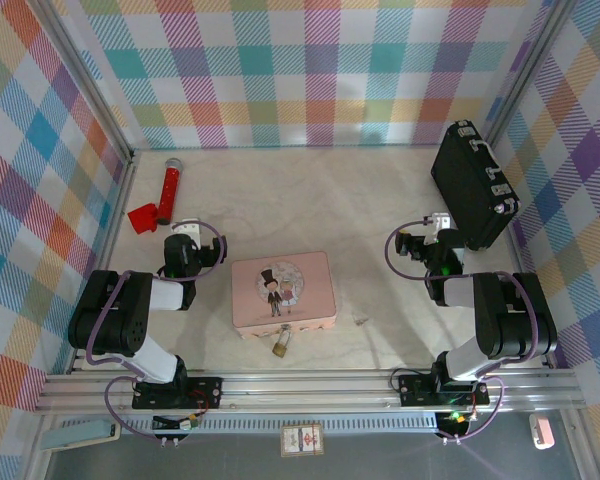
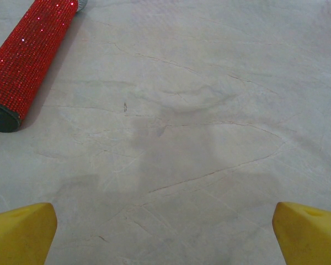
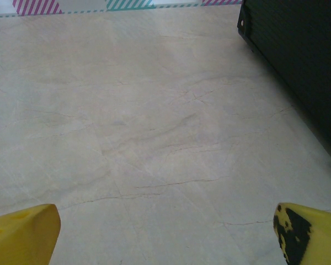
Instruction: Unlock a padlock with a key
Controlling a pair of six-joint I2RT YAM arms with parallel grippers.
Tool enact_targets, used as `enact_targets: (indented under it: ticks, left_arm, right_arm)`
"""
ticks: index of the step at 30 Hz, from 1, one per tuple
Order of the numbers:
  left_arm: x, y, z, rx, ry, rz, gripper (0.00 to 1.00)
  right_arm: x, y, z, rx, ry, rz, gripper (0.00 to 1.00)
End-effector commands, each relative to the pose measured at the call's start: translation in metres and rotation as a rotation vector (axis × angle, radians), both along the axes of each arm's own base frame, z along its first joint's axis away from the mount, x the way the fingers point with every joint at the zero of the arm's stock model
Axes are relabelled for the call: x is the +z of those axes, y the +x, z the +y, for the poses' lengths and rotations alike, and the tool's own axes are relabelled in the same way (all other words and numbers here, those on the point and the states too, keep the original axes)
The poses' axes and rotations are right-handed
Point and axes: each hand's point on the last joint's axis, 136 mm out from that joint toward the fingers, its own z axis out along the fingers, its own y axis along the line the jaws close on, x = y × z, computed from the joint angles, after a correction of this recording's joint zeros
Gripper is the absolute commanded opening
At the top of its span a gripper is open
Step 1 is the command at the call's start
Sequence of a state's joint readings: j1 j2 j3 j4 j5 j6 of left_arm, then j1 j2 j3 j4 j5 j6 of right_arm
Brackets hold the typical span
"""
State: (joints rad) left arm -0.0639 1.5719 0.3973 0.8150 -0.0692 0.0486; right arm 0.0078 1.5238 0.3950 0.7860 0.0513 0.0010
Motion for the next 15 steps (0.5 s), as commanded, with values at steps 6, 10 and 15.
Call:
enact_targets:
  ticks: [6,10,15]
  left_arm:
    - [0.0126,0.0096,-0.0029,-0.001,-0.008,-0.046,1.00]
    - [0.0116,0.0094,-0.0028,-0.001,-0.008,-0.043,1.00]
    - [0.0119,0.0098,-0.0027,-0.002,-0.012,-0.043,1.00]
  right_arm:
    - [0.0122,0.0084,0.0063,0.019,0.023,-0.047,0.99]
    - [0.0123,0.0085,0.0062,0.018,0.022,-0.047,0.99]
    - [0.0123,0.0085,0.0062,0.018,0.023,-0.047,0.99]
